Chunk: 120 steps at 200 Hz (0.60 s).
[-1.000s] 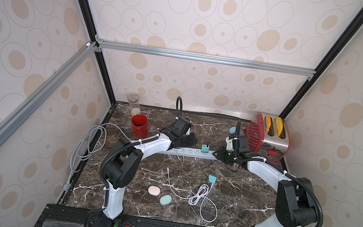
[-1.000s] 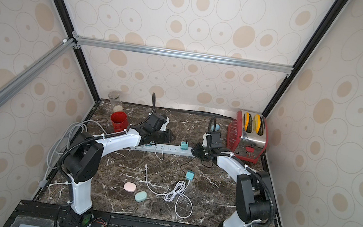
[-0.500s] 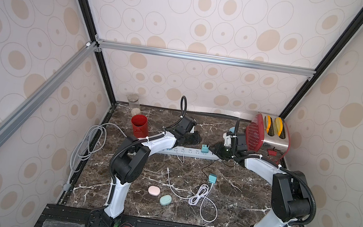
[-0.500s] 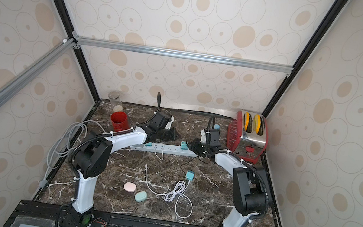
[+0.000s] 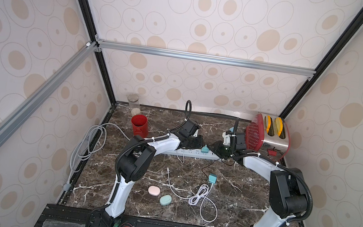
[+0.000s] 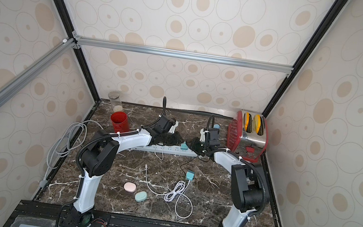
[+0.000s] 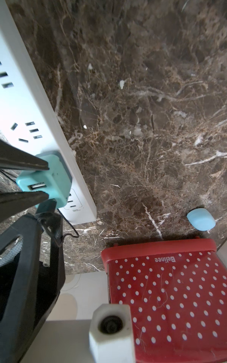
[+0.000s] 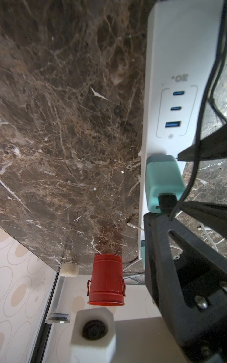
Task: Charge the bluetooth headset
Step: Adjust the plug at the socket.
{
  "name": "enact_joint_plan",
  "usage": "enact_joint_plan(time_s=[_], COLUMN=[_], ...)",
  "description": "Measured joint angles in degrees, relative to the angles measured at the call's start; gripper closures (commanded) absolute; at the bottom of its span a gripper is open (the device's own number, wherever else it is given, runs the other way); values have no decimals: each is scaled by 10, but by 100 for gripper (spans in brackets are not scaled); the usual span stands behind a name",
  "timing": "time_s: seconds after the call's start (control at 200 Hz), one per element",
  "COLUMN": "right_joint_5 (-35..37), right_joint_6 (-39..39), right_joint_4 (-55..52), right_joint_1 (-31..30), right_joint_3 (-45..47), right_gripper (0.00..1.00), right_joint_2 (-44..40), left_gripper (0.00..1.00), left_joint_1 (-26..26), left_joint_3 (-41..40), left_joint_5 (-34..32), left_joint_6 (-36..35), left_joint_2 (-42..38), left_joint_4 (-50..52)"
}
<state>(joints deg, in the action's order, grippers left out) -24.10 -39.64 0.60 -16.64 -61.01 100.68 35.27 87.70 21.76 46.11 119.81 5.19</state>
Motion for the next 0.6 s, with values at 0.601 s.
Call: enact_joint_plan(time_s=[0.601], right_joint_5=[5], right_joint_6=[1], right_joint_4=[3], right_joint_1=[-2], right_joint_3=[-9], right_gripper=[81], right_joint_2=[14], left_gripper=[84], left_joint_1=[2], left_joint_3=[3], left_joint_5=[3], left_joint_6=[0], left_joint_2=[9], left_joint_4=[2])
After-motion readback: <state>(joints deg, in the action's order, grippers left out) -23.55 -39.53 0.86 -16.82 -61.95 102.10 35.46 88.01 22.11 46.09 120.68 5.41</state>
